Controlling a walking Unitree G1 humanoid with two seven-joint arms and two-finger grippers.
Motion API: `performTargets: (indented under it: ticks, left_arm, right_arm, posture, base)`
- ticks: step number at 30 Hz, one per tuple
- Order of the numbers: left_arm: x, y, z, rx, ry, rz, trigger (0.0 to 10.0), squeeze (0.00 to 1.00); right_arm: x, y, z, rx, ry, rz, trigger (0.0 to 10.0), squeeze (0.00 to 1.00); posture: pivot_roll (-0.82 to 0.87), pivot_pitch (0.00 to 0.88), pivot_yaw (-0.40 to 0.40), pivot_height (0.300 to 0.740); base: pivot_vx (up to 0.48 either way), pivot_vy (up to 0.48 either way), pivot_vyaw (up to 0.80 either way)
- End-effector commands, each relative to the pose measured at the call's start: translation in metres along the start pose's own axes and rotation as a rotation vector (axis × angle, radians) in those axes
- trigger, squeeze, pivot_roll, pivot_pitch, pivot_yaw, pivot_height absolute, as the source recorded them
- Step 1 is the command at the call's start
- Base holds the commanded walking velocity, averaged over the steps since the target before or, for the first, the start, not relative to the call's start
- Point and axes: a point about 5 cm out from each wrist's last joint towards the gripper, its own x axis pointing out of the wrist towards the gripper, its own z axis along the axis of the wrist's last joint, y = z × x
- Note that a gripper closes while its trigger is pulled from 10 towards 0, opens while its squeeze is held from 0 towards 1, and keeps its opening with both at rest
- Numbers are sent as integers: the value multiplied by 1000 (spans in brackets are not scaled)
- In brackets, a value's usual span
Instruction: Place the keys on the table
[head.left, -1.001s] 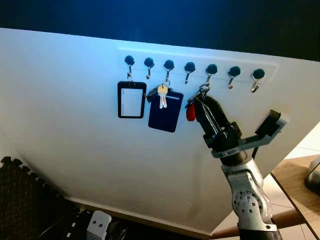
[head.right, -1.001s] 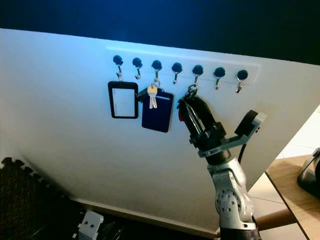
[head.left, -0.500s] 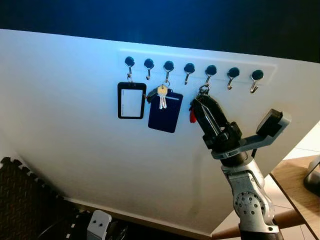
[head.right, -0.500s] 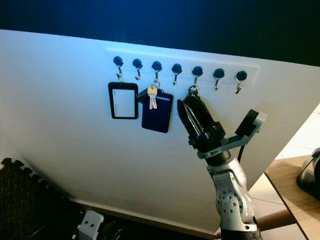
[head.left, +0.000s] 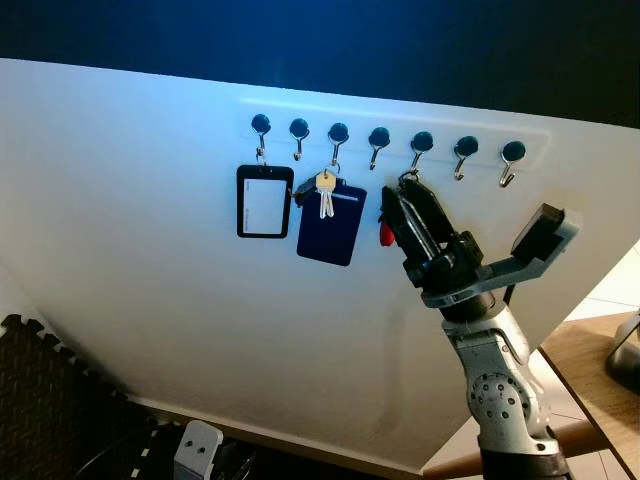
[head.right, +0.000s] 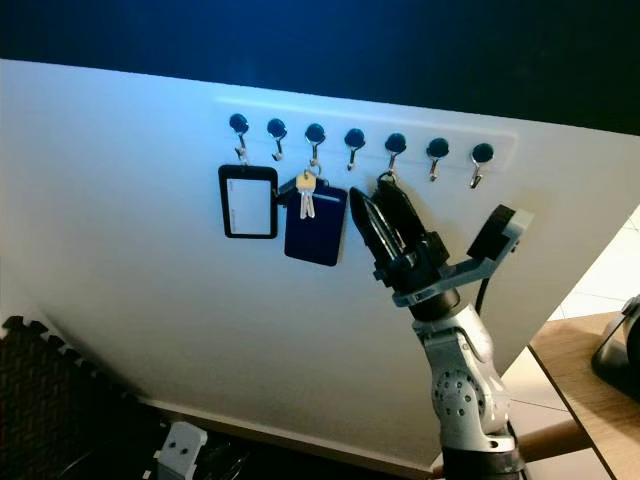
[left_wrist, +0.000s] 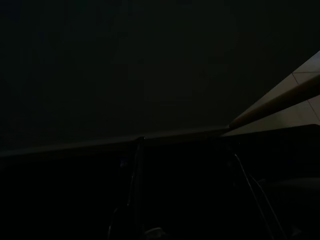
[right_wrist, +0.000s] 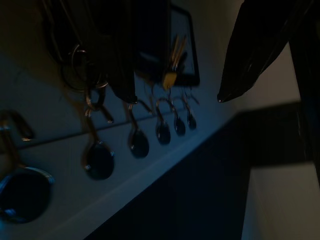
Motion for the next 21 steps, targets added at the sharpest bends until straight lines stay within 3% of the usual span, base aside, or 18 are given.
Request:
performTargets:
  ticks: [1,21]
  left_arm:
    - [-4,0,-4,3,15,-3,10000,0]
    - [-4,-1,-5,-6,18,1,10000,0]
  right_arm:
    - [-2,3,1,-29,6,12,10000,0]
    - [-6,-12,0,-103,6,-132,10000,0]
  posture:
    - [84,85,-49,740]
    - [88,104,-42,740]
  base:
    - [0,0,0]
    - [0,0,0]
